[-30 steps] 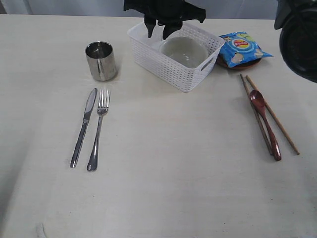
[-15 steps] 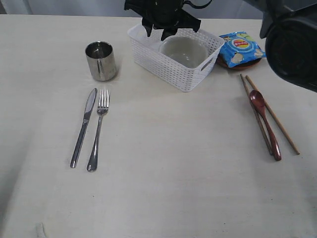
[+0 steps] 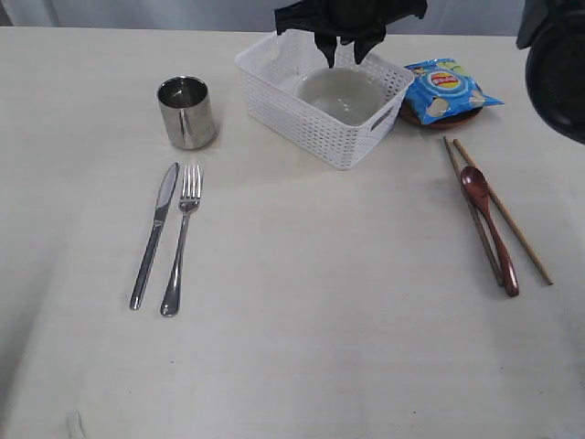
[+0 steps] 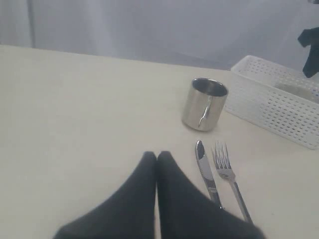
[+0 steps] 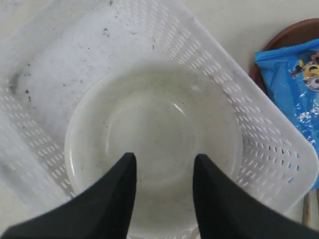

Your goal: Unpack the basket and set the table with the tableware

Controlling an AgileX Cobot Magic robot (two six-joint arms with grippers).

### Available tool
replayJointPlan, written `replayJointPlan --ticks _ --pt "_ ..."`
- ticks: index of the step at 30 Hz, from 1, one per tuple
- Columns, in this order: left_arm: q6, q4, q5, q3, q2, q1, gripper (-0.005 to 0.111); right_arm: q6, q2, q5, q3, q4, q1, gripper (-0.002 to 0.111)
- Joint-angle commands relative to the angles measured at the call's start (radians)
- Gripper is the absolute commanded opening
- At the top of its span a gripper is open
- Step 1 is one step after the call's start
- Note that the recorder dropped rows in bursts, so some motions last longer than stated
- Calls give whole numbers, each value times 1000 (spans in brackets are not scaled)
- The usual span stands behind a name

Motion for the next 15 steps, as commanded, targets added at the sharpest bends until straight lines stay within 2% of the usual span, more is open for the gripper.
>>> replayJointPlan --ticks 1,7,15 --pt "1 0 -11 3 -4 1 0 -63 48 4 4 2 -14 37" --pt "1 0 -11 3 -4 1 0 -104 53 4 5 34 -45 35" --pt "1 0 -11 3 -4 1 0 -216 23 4 48 142 -105 7"
